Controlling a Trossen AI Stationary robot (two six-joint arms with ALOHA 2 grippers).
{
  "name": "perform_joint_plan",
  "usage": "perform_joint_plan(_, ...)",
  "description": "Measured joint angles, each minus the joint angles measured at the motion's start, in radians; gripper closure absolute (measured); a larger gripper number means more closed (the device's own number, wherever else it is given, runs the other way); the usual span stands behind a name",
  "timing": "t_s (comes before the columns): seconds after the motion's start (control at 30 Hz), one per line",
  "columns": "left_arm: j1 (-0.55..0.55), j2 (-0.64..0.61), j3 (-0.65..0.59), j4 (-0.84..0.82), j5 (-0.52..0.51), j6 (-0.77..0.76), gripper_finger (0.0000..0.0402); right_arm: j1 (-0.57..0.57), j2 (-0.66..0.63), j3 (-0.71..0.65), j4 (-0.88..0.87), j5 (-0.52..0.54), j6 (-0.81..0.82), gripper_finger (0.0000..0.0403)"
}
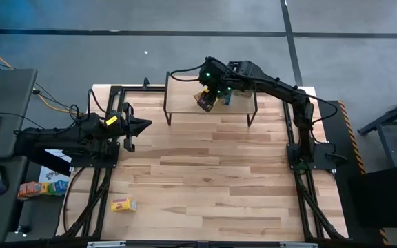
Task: Stack cereal on shelf
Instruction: Put the right yellow cereal box on the shelf
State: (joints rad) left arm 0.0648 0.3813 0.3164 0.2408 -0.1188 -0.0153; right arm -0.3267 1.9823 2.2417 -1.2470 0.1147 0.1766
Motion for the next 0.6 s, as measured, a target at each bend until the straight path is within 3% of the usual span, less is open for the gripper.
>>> perform_joint_plan(0.3, 0.0, 0.0, 0.0, 0.0, 0.0, 0.0, 0.0402, -0.001, 0.0, 0.0, 0.112, 0.096, -0.077, 0.0204)
perform_joint_plan(0.6, 0.0, 0.0, 0.0, -0.001, 0.0, 0.0, 0.0401, -0.001, -0.006, 0.0, 0.191, 0.083, -0.155, 0.0204)
